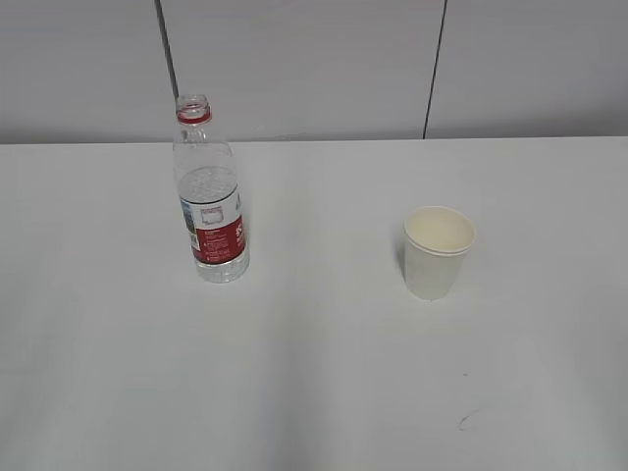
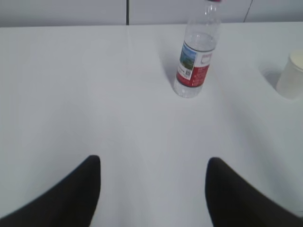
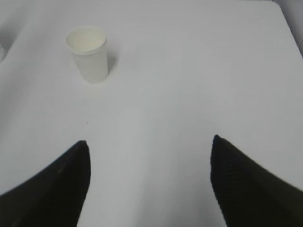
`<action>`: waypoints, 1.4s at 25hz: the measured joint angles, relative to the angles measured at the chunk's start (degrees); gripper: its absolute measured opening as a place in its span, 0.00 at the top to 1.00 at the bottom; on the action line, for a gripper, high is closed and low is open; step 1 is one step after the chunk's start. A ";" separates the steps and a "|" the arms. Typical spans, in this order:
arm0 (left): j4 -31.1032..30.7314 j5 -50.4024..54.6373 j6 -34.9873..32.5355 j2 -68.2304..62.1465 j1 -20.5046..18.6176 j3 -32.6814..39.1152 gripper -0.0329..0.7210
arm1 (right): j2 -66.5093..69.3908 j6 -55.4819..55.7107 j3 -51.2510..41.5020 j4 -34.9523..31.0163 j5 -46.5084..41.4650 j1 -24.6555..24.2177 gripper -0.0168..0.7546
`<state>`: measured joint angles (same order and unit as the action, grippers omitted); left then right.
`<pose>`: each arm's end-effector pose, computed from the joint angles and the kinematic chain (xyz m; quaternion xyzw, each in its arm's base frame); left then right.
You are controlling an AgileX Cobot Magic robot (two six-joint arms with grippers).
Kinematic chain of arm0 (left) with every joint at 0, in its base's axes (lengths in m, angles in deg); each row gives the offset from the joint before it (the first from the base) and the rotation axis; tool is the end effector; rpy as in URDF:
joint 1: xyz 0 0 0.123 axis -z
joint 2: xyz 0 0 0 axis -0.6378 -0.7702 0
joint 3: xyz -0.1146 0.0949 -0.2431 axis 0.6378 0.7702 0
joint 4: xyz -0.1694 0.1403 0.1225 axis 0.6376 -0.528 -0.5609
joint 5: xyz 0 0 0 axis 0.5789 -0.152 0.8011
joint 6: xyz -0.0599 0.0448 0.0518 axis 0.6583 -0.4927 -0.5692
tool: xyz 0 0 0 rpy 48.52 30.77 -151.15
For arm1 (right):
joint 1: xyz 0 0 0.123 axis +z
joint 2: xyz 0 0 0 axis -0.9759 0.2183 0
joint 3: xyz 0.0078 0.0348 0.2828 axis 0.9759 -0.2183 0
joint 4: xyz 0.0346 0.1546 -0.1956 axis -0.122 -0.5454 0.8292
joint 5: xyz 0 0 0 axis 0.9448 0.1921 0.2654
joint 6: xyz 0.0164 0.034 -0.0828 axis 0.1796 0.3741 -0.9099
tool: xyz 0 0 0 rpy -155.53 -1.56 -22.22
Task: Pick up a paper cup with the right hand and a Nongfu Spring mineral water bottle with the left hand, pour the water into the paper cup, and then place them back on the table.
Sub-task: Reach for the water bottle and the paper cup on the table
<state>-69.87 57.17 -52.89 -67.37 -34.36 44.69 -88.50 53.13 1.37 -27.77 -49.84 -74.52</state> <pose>-0.0044 -0.0071 0.2854 0.0506 0.8444 -0.0661 0.5293 -0.0050 -0.0011 0.2822 -0.0276 0.8538 0.0041 0.5199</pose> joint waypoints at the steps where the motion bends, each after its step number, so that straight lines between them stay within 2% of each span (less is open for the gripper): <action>1: 0.00 -1.95 0.00 -1.24 0.00 0.00 0.38 | 0.80 0.00 0.14 0.00 1.96 0.00 0.21; 7: 0.24 -18.49 -1.73 -10.10 0.00 0.00 0.38 | 10.79 0.00 0.24 0.00 15.31 0.00 0.21; 13: 0.41 -35.70 -3.44 -19.21 0.00 1.03 0.38 | 20.30 0.00 -5.17 -2.39 38.74 0.00 0.21; 19: 0.71 -57.87 -3.50 -25.38 0.38 10.60 0.38 | 23.01 0.00 -17.33 -5.19 58.16 0.00 0.21; 22: 0.67 -66.92 -3.56 -27.16 1.97 15.08 0.38 | 23.24 0.21 -19.18 -5.40 64.33 0.00 0.21; 25: 0.12 -70.05 -3.56 -28.91 4.08 17.14 0.38 | 25.30 0.21 -19.30 -5.54 66.40 0.00 0.21; 29: -4.03 -72.15 -3.61 -31.85 6.70 17.41 0.38 | 31.93 0.21 -19.44 -5.33 69.70 0.00 0.21; 35: -5.53 -75.54 -3.61 -36.85 7.77 17.41 0.38 | 49.71 2.17 -19.53 0.02 79.95 0.00 0.21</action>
<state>-75.39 -18.38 -56.50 -104.22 -26.60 62.10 -38.79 55.30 -18.16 -27.76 30.10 -74.52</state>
